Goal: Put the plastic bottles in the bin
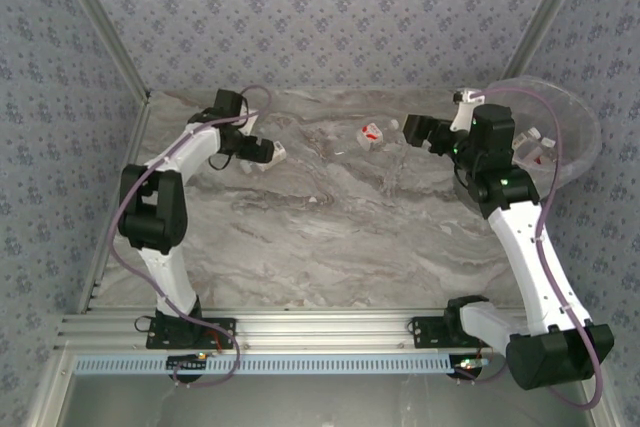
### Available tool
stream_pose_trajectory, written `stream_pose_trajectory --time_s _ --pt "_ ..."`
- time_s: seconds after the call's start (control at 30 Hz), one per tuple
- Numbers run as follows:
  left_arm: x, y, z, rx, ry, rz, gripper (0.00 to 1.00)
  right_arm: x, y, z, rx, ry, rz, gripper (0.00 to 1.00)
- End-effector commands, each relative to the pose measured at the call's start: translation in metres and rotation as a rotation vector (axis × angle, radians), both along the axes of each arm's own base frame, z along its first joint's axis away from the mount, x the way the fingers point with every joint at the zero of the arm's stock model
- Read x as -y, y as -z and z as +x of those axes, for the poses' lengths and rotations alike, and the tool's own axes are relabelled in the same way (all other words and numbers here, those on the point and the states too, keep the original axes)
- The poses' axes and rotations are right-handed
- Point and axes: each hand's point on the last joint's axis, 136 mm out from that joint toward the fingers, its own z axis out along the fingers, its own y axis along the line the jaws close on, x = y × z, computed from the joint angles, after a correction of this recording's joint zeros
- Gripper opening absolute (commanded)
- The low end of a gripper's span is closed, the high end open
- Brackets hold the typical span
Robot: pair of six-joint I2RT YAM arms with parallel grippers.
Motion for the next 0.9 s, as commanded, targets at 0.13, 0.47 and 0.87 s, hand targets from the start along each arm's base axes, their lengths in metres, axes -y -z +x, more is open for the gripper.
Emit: stream_pose_trajectory --time_s 0.13,0.47,0.87 --pt "-0.002 0.024 0.008 -0.033 0.215 0.132 0.99 0.010 -0.018 -0.011 0.041 0.036 -0.041 1.00" --pt "0.021 0.057 0.027 -0.044 0.318 0.116 0.83 0.010 -0.016 -0.016 0.020 0.039 -0.027 1.00" --pt "0.034 0.057 0.020 0.022 0.299 0.081 0.61 0.007 0.013 -0.014 -0.066 0.050 0.016 1.00"
